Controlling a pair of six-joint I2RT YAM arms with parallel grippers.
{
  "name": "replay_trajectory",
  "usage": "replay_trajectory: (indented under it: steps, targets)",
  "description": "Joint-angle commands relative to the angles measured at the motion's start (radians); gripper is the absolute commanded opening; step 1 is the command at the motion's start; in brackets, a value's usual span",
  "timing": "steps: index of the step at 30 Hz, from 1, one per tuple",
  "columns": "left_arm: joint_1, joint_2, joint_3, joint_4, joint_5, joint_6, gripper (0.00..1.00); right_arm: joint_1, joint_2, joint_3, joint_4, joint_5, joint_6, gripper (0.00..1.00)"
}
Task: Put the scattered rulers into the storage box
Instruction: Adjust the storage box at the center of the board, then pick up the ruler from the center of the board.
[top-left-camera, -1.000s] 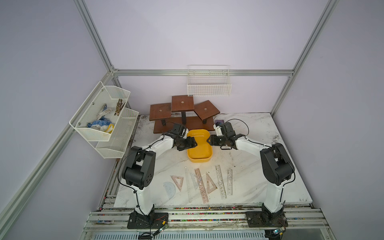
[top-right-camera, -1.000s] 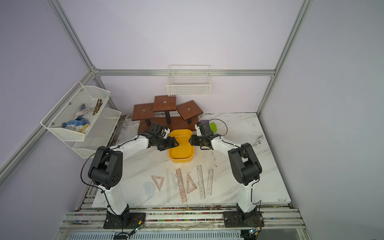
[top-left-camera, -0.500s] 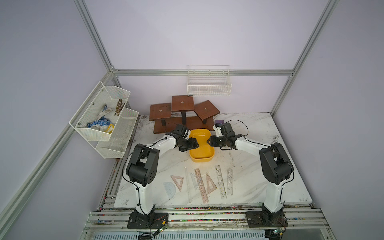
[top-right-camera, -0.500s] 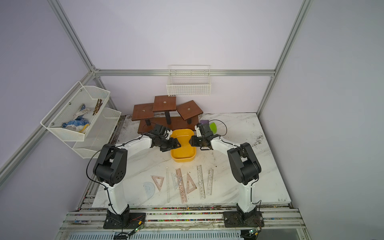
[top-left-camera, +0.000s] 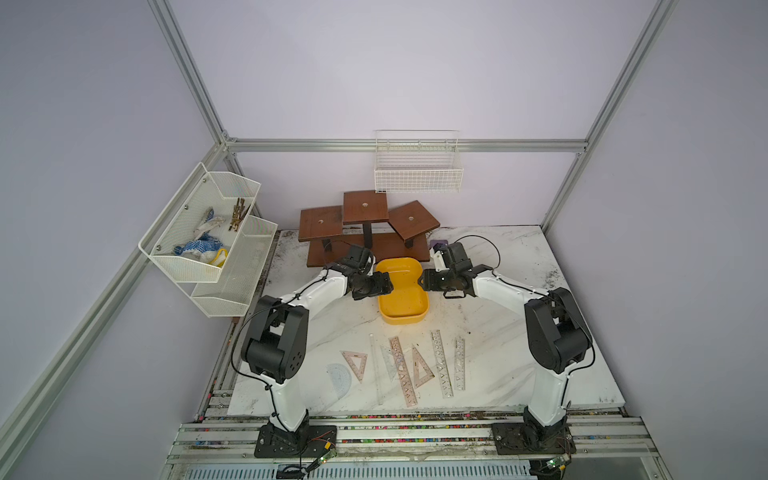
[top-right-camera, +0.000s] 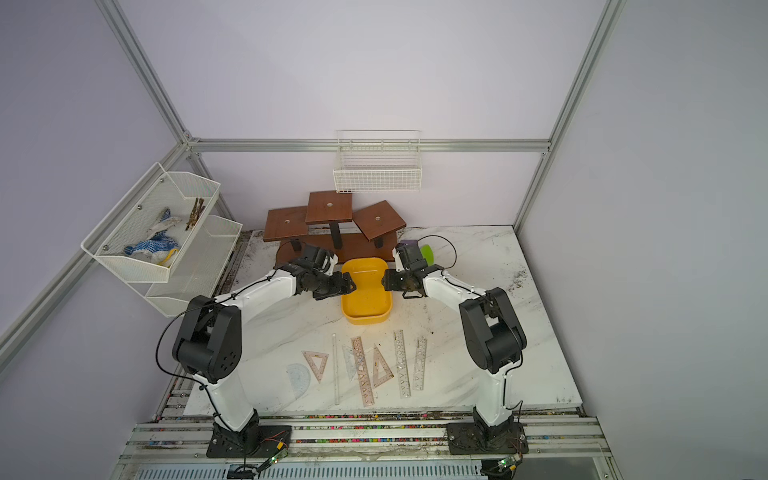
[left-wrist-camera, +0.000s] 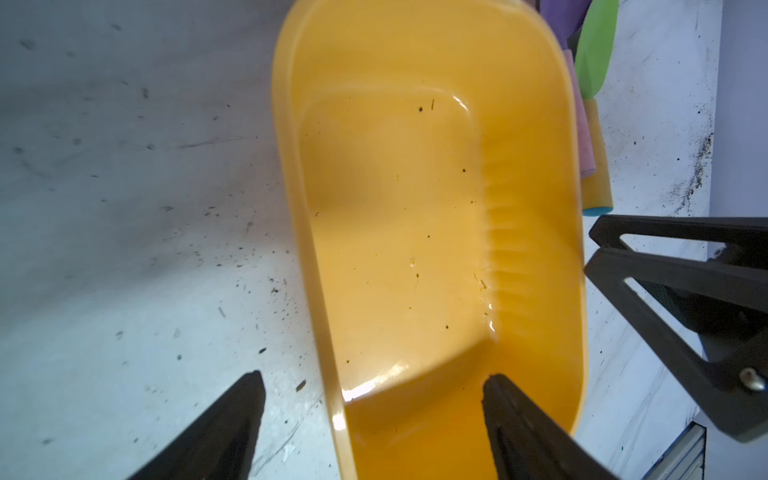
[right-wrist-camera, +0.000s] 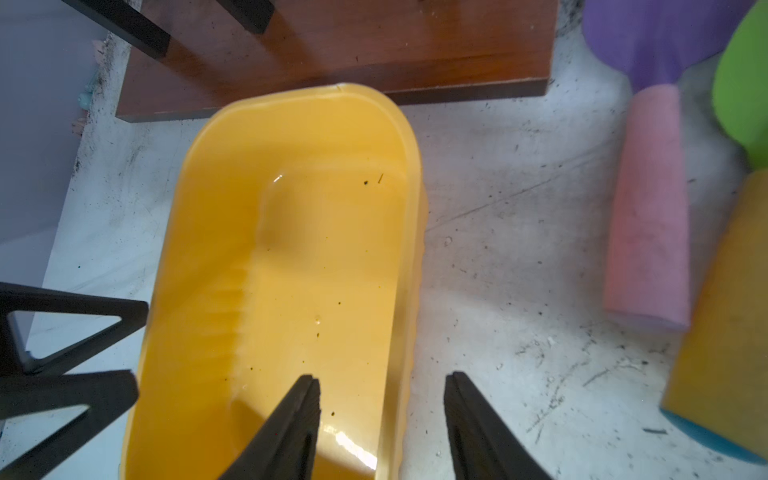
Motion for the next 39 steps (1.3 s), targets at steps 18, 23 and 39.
replay_trajectory:
  steps: [18,23,39]
  targets:
    - [0.045,-0.324,-0.186,-0.279,-0.398,-0.008,0.81,0.610,-0.168,-0.193,-0.114,0.273,0.262,0.47]
    - [0.102,-0.405,-0.206,-0.317,-0.438,-0.008,0.81,0.670,-0.007,-0.082,-0.192,0.245,0.303,0.44]
    - [0.122,-0.446,-0.261,-0.296,-0.447,0.003,0.83,0.716,0.106,0.031,-0.282,0.256,0.328,0.42]
